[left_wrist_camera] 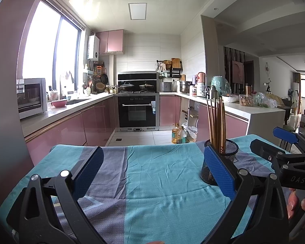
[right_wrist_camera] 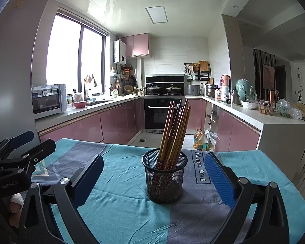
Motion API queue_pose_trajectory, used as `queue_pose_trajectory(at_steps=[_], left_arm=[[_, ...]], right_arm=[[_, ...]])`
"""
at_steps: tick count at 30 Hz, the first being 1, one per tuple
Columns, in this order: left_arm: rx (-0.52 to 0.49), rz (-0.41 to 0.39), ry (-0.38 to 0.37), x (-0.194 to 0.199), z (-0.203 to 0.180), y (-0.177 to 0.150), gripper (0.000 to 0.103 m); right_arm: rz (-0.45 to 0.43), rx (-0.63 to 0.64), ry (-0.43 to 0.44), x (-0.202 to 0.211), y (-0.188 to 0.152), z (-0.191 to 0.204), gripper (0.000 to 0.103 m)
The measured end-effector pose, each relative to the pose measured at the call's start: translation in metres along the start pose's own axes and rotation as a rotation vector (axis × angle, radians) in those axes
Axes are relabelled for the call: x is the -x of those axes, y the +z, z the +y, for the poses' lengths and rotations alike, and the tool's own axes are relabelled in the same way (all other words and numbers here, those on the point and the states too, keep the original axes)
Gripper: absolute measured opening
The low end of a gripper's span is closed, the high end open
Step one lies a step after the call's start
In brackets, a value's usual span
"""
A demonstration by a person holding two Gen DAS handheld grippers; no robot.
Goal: Organize utensils
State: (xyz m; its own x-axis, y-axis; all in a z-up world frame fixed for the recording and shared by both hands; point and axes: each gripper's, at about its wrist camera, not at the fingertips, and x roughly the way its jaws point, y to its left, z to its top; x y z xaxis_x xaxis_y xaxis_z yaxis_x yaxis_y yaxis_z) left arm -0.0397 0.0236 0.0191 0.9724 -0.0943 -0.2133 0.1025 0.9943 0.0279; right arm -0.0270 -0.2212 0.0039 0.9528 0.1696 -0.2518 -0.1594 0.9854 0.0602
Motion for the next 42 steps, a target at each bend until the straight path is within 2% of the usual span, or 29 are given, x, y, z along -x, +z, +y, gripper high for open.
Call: queue_pose_trajectory(at_steps=[42], left_arm=[[0.012, 0.023, -0.004, -0.0025, 0.0014, -0.0048, 0.097]], right_arm=[[0.001, -0.009, 0.005, -0.0040, -0.0029, -0.0012, 0.096]])
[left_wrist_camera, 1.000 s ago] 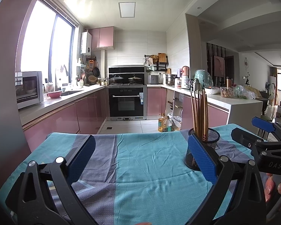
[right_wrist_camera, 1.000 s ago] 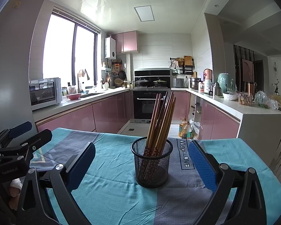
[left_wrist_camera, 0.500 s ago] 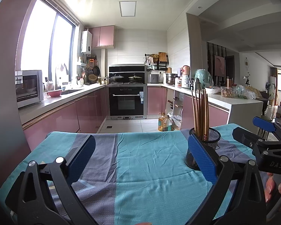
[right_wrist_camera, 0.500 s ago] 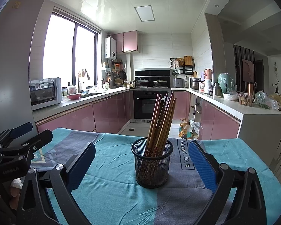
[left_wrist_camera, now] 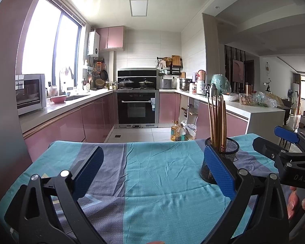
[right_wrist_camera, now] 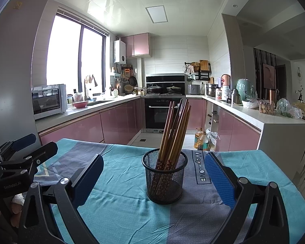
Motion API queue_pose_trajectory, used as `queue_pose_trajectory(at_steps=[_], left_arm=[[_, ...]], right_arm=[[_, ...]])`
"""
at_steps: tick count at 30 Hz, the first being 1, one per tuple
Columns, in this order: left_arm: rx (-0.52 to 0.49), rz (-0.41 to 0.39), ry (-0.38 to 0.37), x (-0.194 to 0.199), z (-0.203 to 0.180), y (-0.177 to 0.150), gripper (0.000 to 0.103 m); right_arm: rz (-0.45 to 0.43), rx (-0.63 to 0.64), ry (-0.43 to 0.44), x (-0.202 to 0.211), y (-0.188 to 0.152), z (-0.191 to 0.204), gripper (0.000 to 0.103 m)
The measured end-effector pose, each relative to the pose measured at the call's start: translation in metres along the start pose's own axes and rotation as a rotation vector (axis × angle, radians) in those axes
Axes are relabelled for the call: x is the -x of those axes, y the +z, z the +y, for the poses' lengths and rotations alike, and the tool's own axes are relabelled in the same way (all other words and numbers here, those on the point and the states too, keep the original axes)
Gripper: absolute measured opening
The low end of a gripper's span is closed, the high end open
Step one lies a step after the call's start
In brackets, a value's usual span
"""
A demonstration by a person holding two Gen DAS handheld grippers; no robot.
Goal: Organize utensils
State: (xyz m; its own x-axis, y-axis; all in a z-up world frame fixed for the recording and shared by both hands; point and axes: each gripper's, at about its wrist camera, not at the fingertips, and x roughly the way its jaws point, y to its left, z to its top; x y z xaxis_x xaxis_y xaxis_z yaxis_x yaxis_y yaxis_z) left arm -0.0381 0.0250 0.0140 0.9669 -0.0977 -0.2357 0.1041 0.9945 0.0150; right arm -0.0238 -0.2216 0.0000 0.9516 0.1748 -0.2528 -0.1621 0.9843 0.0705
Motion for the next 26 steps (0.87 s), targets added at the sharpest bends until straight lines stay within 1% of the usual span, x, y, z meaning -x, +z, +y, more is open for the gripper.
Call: queue_pose_trajectory(at_steps=[12, 18, 19, 21, 23, 24, 26], left_arm=[[0.007, 0.001, 0.001, 0.000, 0.002, 0.003, 0.097], [-0.021, 0.006, 0.002, 0.000, -0.003, 0.002, 0.097], [-0.020, 0.013, 0.002, -0.002, -0.003, 0.001, 0.097], [-0.015, 0.056, -0.007, -0.009, -0.002, 0.000, 0.097], [-0.010, 0.094, 0.010, -0.017, 0.000, -0.003, 0.097], [-0.008, 0.119, 0.014, -0.023, 0.003, -0.004, 0.097], [0.001, 0.178, 0.023, -0.035, 0.011, -0.008, 0.097]], right_arm=[[0.008, -0.003, -0.001, -0.001, -0.001, -0.002, 0.096], [0.014, -0.005, 0.001, -0.003, -0.003, -0.002, 0.096], [0.016, -0.005, 0.001, -0.003, -0.003, -0.003, 0.096], [0.029, 0.001, -0.018, -0.005, -0.004, -0.007, 0.096], [0.055, 0.001, -0.035, -0.010, -0.005, -0.016, 0.096], [0.087, -0.007, -0.048, -0.016, -0.006, -0.025, 0.096], [0.185, -0.026, -0.093, -0.033, -0.011, -0.045, 0.096]])
